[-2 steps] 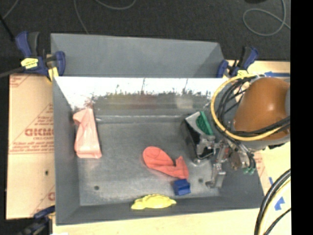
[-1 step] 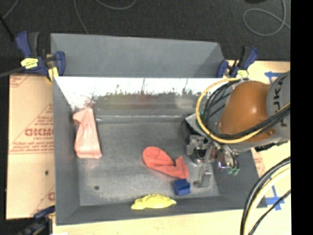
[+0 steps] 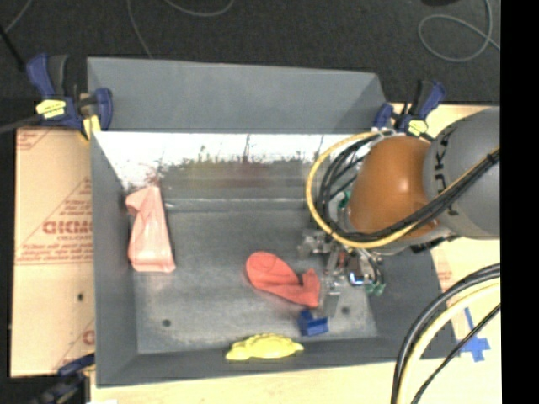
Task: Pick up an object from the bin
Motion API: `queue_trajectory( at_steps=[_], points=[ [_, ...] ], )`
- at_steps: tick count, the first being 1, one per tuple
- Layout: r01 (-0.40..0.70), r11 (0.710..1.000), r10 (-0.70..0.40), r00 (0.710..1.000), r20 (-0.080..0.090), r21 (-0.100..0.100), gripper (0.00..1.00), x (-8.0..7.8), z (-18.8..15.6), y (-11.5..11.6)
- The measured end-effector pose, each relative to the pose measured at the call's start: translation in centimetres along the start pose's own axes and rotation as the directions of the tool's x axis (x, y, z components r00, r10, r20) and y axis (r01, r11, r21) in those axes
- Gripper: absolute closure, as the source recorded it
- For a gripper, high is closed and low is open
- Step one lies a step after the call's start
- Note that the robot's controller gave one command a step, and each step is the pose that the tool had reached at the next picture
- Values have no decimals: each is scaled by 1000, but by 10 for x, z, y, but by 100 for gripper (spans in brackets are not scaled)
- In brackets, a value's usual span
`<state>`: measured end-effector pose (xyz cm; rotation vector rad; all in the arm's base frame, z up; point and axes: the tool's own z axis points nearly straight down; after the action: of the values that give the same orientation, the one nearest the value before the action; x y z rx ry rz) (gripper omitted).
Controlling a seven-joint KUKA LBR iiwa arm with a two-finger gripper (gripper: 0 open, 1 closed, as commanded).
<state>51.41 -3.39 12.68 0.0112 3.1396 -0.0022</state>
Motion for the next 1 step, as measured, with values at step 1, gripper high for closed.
queue_trajectory(
  at_steps=[1],
  points=[
    [-63, 998, 63, 998, 3, 0, 100, -10, 33, 20]
  ],
)
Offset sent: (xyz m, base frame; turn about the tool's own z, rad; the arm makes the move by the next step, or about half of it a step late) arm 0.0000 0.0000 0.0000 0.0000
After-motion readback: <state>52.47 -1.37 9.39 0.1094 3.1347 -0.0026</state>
